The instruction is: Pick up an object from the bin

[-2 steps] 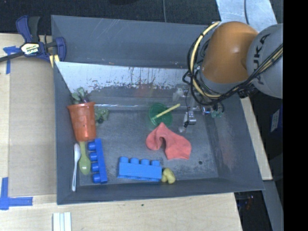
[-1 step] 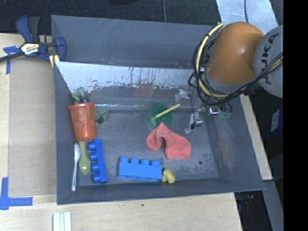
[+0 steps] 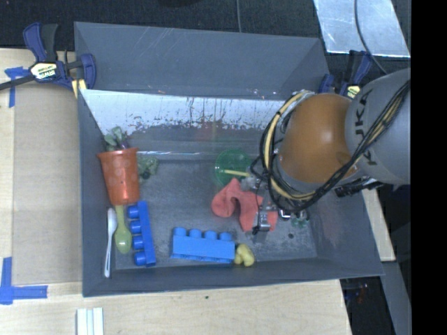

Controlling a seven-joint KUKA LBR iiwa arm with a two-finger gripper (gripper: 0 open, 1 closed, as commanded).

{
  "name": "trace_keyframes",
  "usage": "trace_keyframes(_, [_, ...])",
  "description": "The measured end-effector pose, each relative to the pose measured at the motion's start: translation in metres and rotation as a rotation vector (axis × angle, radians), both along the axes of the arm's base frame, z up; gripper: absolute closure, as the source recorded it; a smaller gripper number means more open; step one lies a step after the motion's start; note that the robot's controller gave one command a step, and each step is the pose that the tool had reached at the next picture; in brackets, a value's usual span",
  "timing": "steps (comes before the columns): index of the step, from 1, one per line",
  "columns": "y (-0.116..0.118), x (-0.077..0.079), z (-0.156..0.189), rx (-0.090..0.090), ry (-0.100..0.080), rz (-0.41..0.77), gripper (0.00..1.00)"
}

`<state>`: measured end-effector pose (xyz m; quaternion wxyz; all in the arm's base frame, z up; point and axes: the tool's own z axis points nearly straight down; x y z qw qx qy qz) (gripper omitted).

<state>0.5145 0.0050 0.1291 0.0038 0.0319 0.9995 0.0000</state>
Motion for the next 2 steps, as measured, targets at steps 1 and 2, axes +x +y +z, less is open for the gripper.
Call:
trace_keyframes(1, [0.033,0.028,-0.050,-0.004,-0.013,0.136,0.00])
trace_keyframes(2, [0.007,0.011,-0.056,0.001,-0.004,-0.149,0.00])
